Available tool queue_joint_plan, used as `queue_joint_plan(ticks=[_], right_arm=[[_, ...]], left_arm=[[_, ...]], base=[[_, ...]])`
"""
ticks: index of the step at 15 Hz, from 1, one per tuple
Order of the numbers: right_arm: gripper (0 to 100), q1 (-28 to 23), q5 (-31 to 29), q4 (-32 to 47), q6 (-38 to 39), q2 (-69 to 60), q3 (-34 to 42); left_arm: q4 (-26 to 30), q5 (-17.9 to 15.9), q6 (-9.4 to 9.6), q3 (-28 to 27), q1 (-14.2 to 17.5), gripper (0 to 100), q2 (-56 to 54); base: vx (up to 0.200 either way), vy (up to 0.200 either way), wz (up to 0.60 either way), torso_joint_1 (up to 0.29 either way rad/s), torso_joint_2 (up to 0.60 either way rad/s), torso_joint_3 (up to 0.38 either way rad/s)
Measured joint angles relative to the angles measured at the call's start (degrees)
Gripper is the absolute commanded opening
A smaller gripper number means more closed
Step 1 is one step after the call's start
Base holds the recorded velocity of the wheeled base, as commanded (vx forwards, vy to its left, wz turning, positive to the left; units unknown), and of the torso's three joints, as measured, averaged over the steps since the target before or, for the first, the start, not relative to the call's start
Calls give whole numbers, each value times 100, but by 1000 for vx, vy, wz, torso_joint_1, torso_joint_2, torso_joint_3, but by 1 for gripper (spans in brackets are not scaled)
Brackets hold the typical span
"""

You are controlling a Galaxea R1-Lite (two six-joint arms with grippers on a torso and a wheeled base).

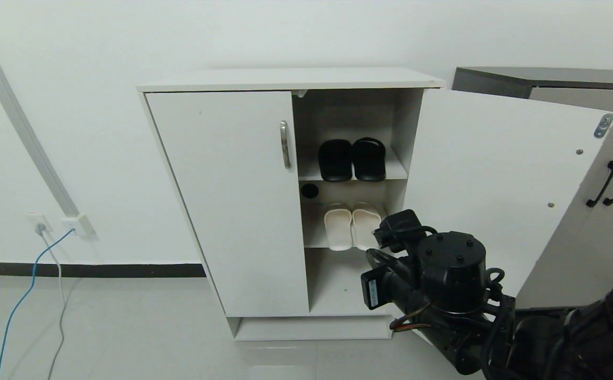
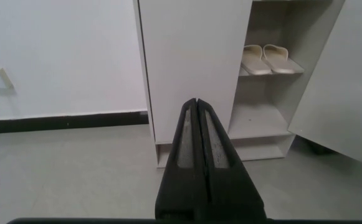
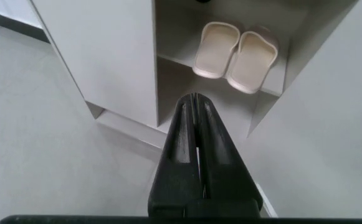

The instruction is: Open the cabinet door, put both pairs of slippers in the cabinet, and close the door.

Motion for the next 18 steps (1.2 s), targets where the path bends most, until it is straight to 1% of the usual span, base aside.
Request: queue_joint_plan(ticks=[8, 10, 13, 18], right_arm=[[0, -2, -13, 2, -6, 15, 9], [0, -2, -16, -2, -55, 28, 13], [0, 0, -24, -2, -77, 43, 17], [0, -11, -24, -2, -85, 48, 28]], left_arm=[[0, 2, 0, 0, 1, 0, 0], [16, 2, 0, 7, 0, 0, 0], [0, 0, 0, -2, 0, 0, 0], [0, 2, 0, 5, 0, 0, 0]], base=[[0, 0, 0, 0, -7, -9], [0, 0, 0, 12, -173, -263], [0, 0, 0, 38, -435, -352], [0, 0, 0, 104, -453, -352]])
